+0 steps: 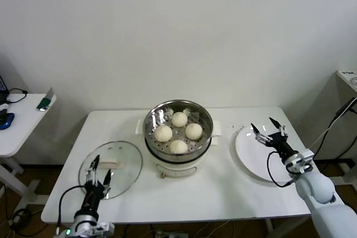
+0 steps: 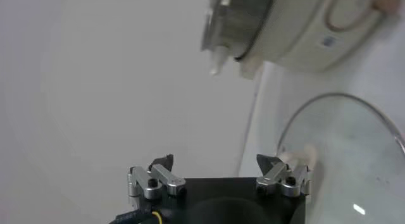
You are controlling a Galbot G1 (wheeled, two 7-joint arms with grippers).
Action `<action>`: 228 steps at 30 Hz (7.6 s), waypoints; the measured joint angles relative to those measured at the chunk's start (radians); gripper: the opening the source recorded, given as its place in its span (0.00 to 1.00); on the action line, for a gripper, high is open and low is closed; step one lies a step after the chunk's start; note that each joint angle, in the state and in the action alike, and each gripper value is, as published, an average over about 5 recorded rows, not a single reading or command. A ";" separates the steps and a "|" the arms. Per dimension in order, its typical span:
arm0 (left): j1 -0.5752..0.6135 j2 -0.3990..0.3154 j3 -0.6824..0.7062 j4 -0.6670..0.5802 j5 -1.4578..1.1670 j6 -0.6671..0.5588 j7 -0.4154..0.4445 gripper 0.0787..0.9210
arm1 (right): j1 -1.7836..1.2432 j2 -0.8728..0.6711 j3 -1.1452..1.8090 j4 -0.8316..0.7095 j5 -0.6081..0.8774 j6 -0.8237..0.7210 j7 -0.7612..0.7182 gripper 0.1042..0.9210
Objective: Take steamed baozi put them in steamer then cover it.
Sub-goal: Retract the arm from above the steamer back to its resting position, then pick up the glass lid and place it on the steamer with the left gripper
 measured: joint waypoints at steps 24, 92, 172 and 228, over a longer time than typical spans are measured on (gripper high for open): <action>-0.248 -0.024 -0.012 0.337 0.341 -0.008 -0.120 0.88 | -0.100 0.083 0.102 -0.002 -0.082 0.017 -0.019 0.88; -0.136 0.135 -0.027 0.083 0.088 0.081 -0.065 0.08 | -0.042 0.111 0.088 -0.111 -0.186 0.052 -0.056 0.88; -0.780 -0.067 0.824 0.280 0.348 0.770 0.375 0.08 | 0.103 0.139 0.024 -0.264 -0.285 0.094 -0.062 0.88; -0.699 0.045 0.805 0.120 0.217 0.770 0.364 0.88 | 0.113 0.135 0.047 -0.219 -0.298 -0.036 -0.031 0.88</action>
